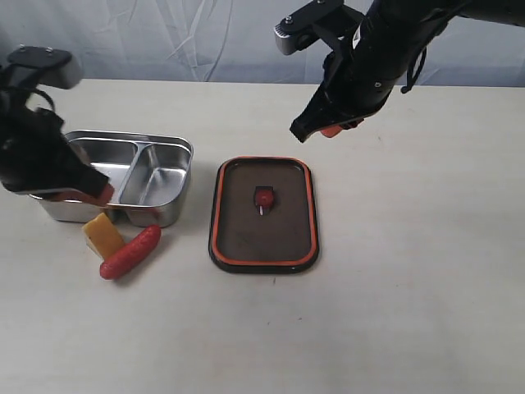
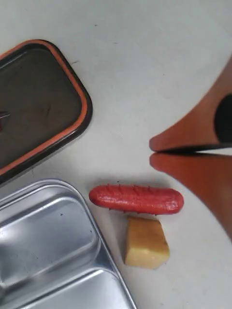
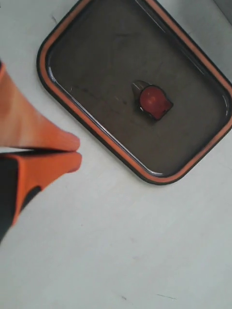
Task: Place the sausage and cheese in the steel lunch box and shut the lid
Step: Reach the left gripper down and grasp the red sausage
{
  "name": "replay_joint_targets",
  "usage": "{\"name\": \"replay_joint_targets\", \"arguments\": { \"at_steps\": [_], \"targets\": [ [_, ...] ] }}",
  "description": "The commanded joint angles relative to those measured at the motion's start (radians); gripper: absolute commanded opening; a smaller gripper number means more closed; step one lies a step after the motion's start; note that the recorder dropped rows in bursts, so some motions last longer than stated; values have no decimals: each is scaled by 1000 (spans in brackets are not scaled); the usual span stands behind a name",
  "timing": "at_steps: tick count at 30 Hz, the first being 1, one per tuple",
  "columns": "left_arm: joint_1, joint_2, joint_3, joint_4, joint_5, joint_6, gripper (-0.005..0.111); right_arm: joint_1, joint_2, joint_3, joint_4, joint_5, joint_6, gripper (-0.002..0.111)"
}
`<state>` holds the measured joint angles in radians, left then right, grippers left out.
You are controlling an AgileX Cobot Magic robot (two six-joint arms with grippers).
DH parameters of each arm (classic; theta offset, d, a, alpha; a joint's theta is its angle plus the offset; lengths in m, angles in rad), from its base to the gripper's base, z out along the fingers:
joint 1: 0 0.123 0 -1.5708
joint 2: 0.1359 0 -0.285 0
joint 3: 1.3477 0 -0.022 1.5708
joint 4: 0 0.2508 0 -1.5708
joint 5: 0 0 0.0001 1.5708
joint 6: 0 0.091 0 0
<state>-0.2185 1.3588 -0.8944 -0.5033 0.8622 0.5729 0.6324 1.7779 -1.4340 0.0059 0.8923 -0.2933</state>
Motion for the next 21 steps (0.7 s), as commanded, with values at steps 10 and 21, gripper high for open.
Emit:
{"name": "replay_joint_targets", "arguments": {
  "at_steps": [10, 21],
  "targets": [
    [-128, 53, -7, 49, -48, -168, 0, -5, -8, 0, -6, 21, 2, 0],
    [-128, 190, -26, 143, -26, -150, 43, -5, -8, 0, -6, 61, 4, 0]
  ]
}}
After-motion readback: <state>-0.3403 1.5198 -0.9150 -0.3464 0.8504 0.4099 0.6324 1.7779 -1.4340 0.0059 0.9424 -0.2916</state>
